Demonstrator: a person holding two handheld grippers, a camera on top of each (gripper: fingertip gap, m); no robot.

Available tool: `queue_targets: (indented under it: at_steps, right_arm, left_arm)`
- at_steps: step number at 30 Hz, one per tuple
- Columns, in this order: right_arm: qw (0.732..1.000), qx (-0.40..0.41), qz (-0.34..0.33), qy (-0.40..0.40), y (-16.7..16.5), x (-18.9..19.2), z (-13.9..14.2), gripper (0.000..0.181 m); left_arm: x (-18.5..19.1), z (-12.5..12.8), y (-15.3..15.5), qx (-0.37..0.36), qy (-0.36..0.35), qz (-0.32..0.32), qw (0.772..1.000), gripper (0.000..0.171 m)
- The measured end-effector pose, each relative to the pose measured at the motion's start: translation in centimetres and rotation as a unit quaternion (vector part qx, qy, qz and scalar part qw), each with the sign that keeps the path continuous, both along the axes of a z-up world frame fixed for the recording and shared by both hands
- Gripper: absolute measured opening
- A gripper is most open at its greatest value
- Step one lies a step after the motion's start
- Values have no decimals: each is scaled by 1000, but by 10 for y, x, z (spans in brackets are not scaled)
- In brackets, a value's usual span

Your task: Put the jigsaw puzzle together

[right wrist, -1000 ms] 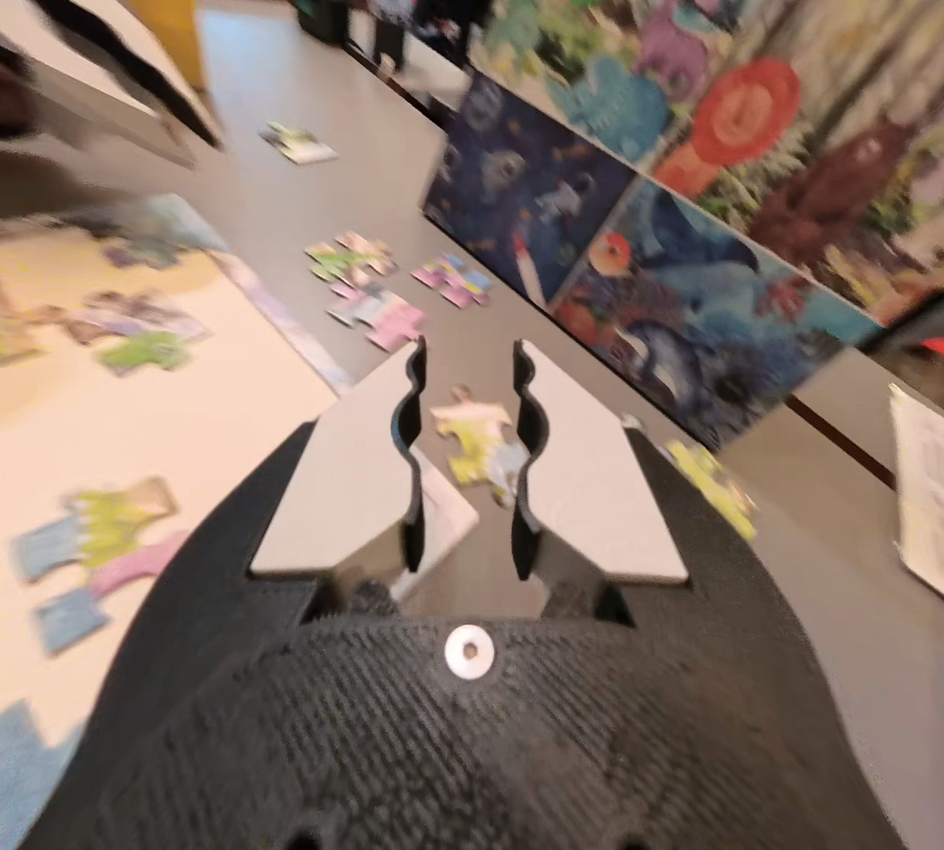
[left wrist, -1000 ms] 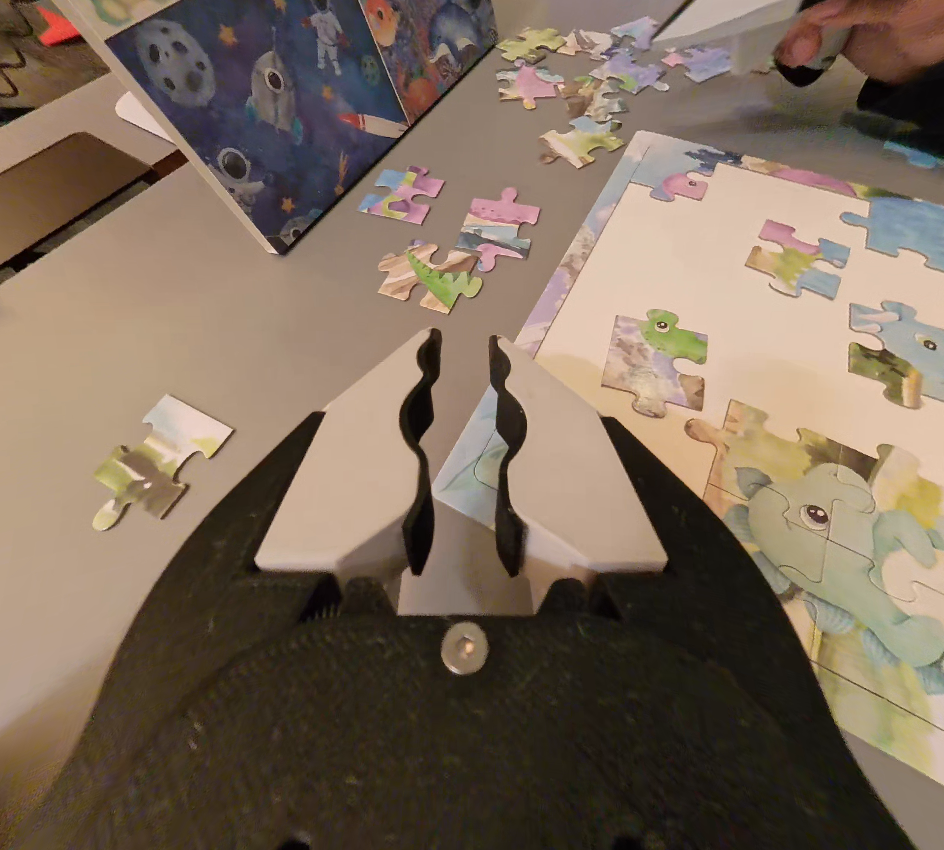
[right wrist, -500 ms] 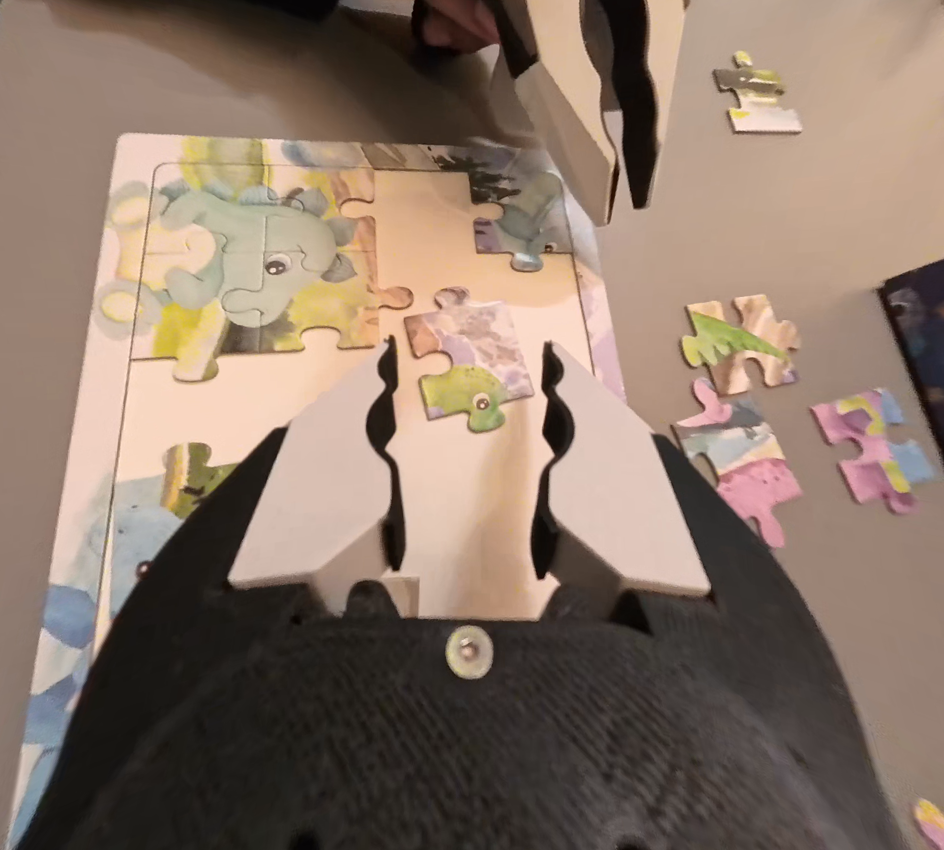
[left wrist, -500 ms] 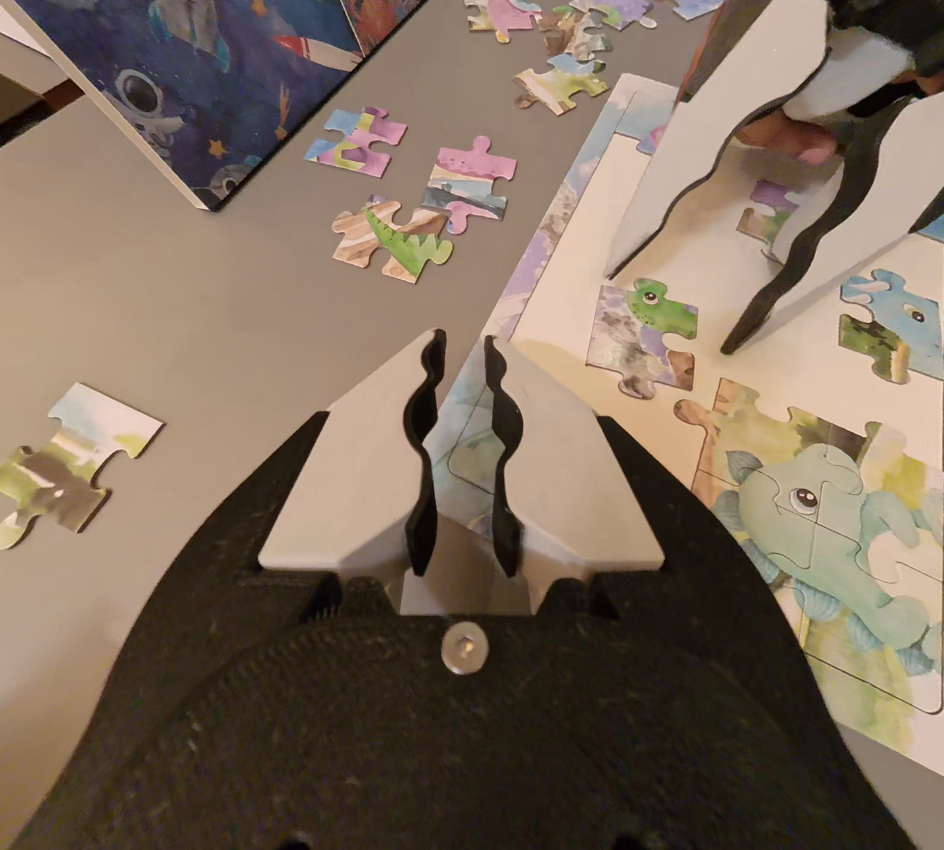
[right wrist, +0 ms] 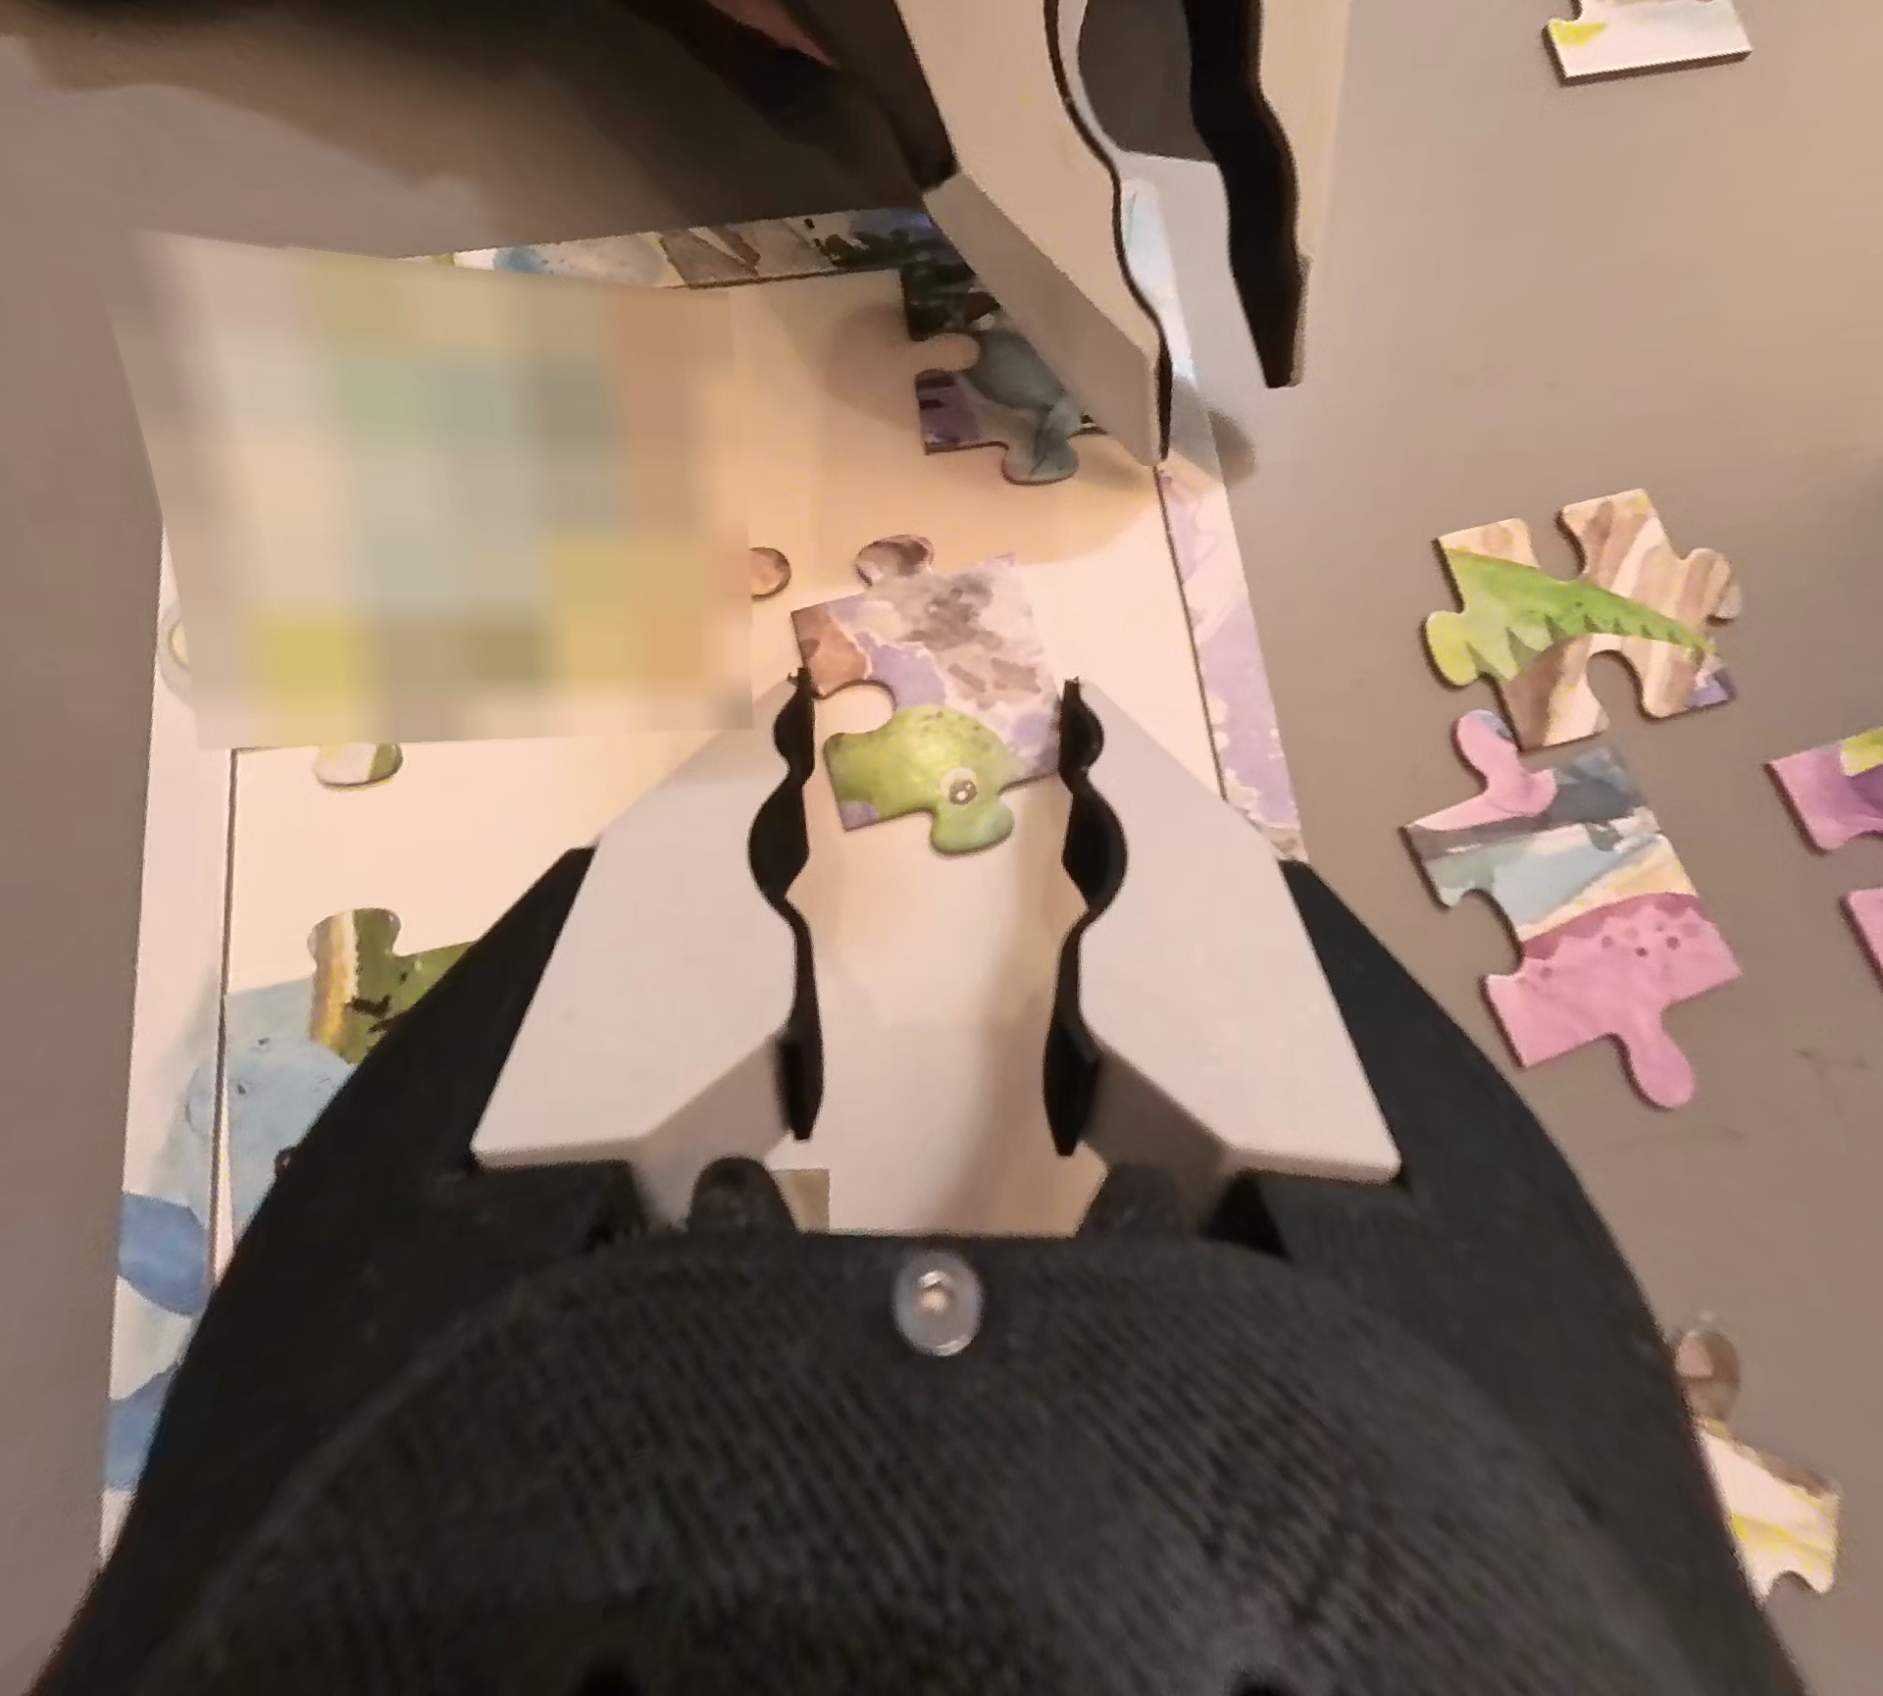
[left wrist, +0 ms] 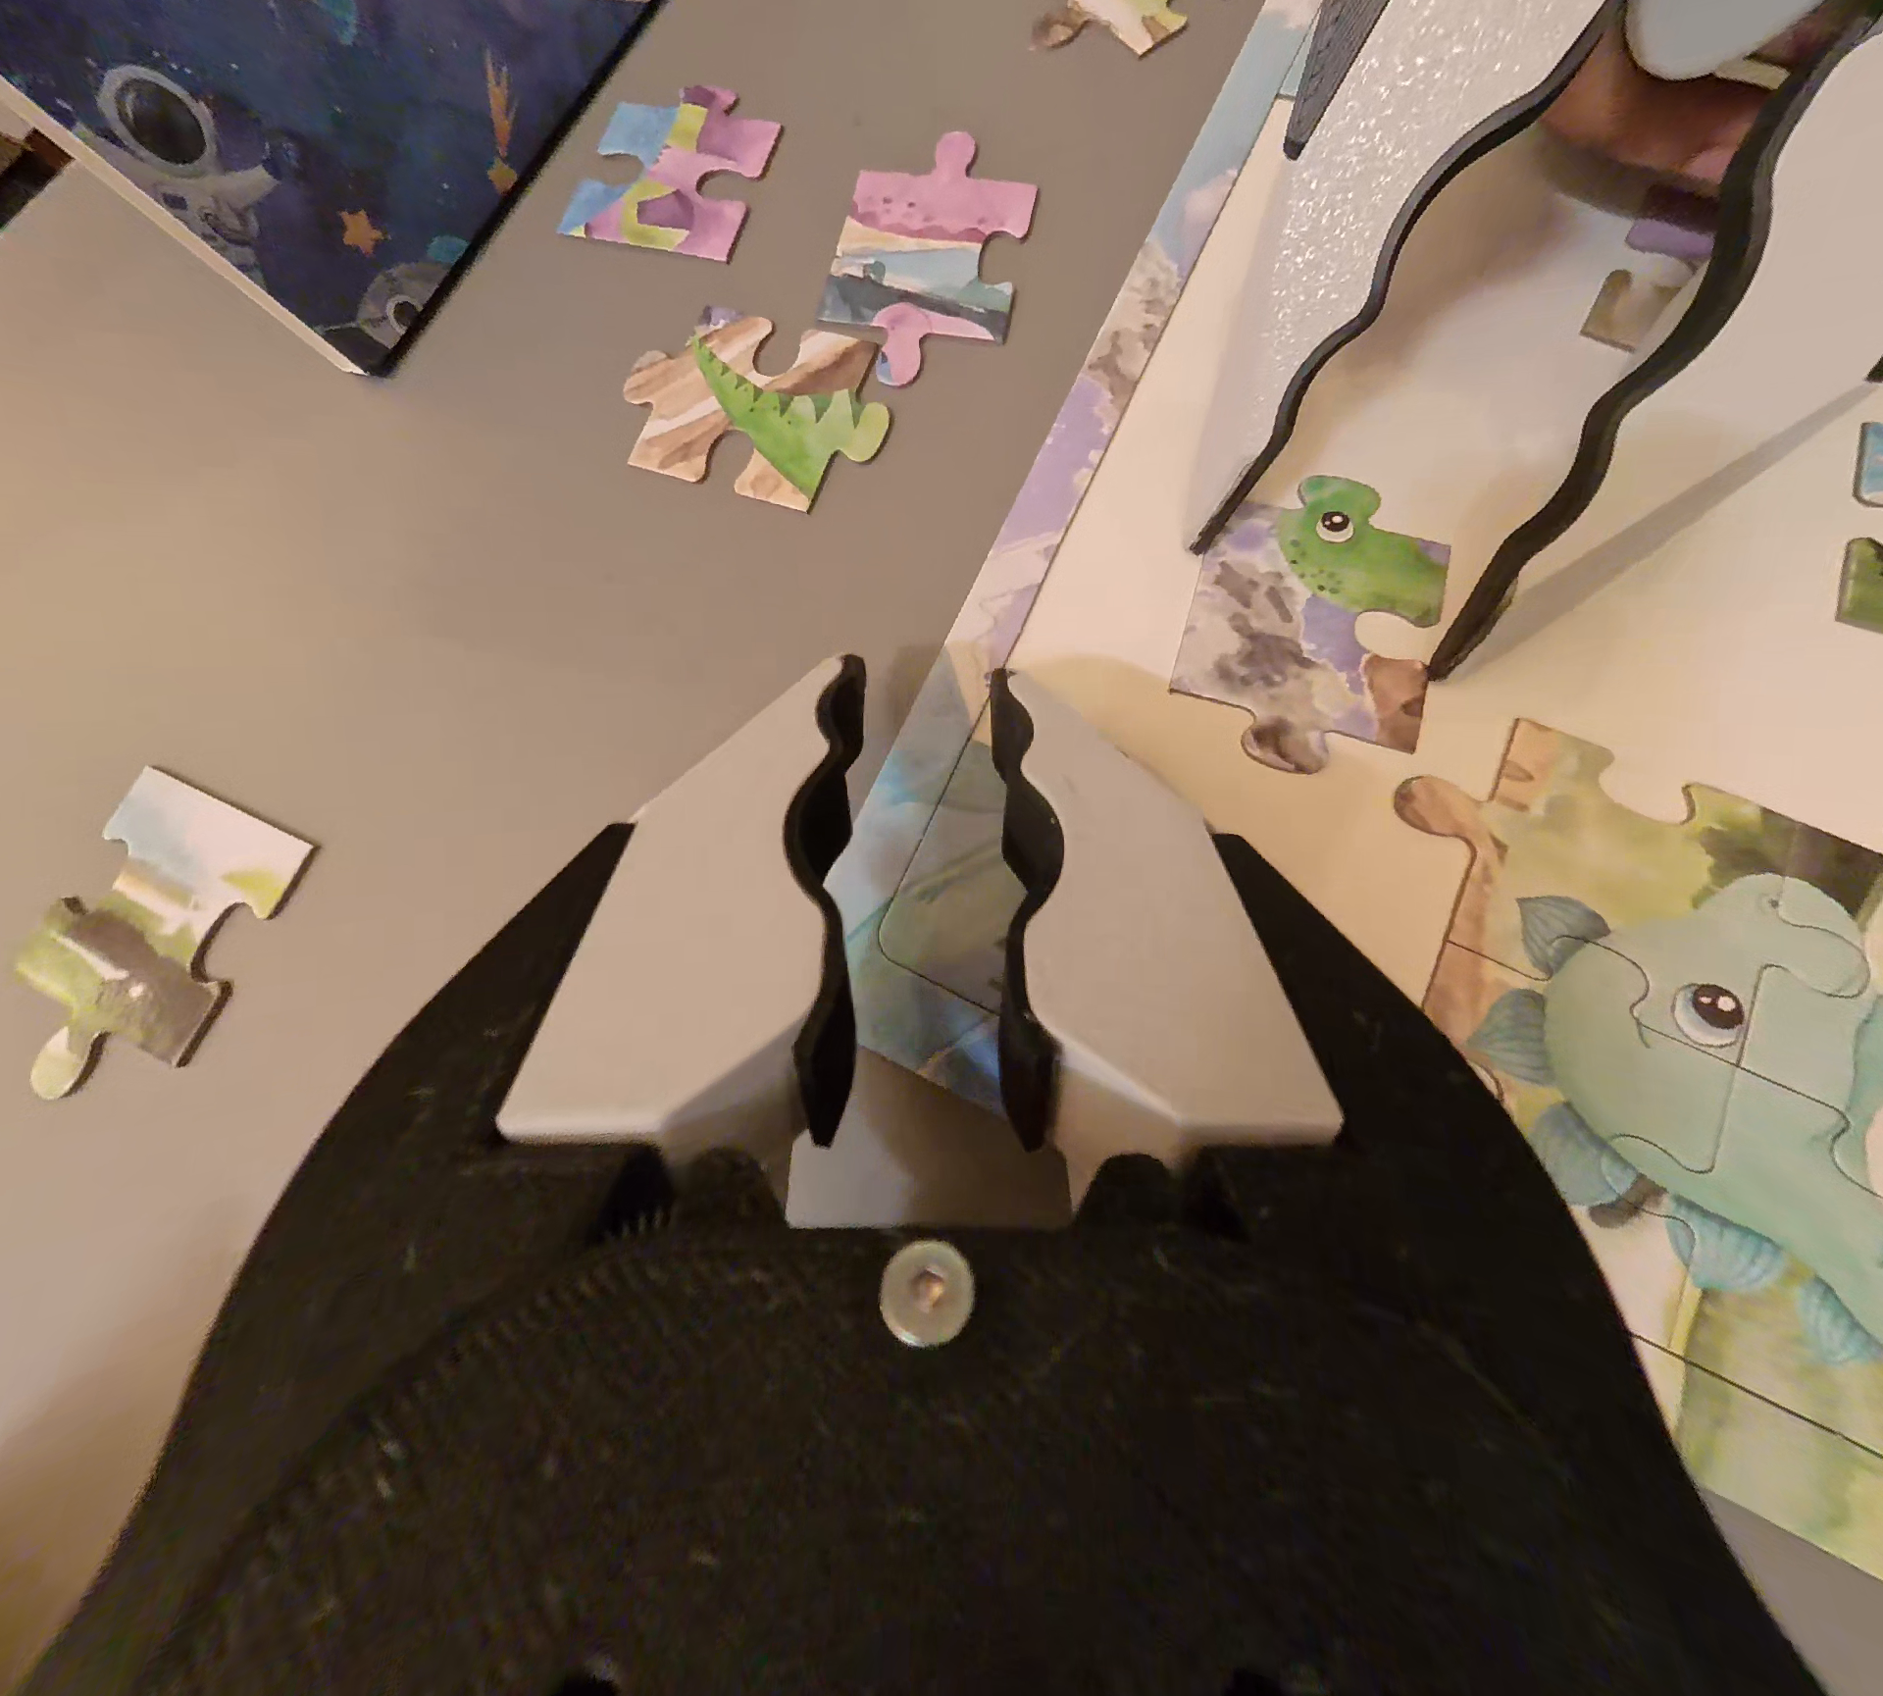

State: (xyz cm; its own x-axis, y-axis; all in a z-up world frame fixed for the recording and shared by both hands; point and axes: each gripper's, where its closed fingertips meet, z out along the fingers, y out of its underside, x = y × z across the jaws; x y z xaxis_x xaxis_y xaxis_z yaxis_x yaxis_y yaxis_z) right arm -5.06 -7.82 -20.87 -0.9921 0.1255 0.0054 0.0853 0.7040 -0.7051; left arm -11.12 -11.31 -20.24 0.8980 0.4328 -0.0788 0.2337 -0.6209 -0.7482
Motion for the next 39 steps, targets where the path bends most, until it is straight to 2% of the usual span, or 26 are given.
queue_targets:
  at_steps: [31,39]
  right_arm:
    - [998,-7,-31,51,3,-12,3,48]
    - [996,0,-37,79,8,-14,7,56]
  left_arm:
    - [1,-1,1,-4,-1,-5,1000,23]
    - [1,-1,1,-4,-4,-5,1000,23]
